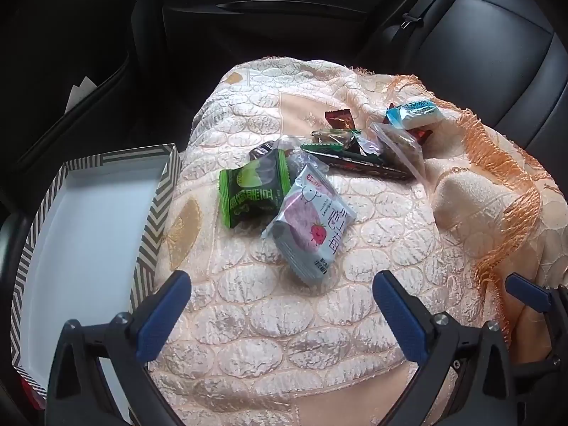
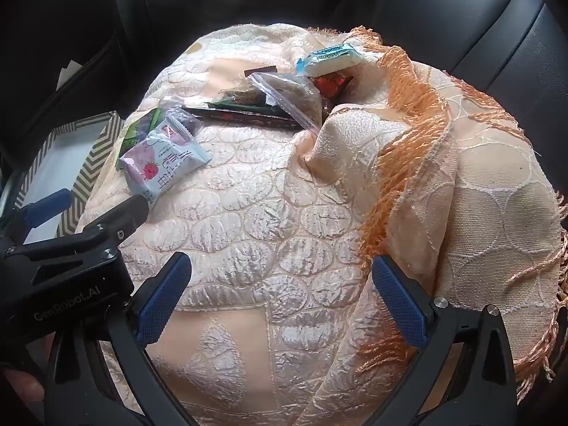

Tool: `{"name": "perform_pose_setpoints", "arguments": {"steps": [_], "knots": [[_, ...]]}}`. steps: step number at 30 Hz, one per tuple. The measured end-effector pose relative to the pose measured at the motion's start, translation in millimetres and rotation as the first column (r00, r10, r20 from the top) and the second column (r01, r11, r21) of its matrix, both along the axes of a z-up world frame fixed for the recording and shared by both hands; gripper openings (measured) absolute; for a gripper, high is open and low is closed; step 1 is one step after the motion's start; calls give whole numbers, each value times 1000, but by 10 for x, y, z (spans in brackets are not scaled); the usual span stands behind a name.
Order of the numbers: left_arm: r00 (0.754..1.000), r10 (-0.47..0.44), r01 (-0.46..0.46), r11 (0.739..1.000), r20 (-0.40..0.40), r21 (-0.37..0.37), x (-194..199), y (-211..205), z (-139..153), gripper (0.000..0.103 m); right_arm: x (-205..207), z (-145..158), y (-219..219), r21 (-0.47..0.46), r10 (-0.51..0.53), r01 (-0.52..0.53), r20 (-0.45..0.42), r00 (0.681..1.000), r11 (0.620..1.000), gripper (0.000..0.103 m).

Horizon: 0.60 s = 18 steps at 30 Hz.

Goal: Organize snacks
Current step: 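Move both grippers toward the snack pile on the cloth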

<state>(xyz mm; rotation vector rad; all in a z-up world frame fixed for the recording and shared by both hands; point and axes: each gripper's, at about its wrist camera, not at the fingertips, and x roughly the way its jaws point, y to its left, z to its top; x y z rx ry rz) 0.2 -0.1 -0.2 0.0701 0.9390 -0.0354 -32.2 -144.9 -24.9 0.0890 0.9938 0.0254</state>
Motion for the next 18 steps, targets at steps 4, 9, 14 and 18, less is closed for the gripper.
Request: {"name": "perform_pose_setpoints", "arguments": {"steps": [4,9,14,18], "knots": [[1000,-9,9,1000,-3,1,19,16,16,103,0,5,-2,3,0,0,3,1000,1000,102],[1000,7,-7,1000,3,5,106,78,106,103,89,41,-27,23,-5,5,10,1000,1000,102],[999,33,-33,999,6,0,113,155,128,103,160,54,3,19,-1,0,20,1000,1000,102],[999,47,-47,998,-10,-31,130,180,100,103,186,64,11,25,0,0,22,1000,1000,102]]}}
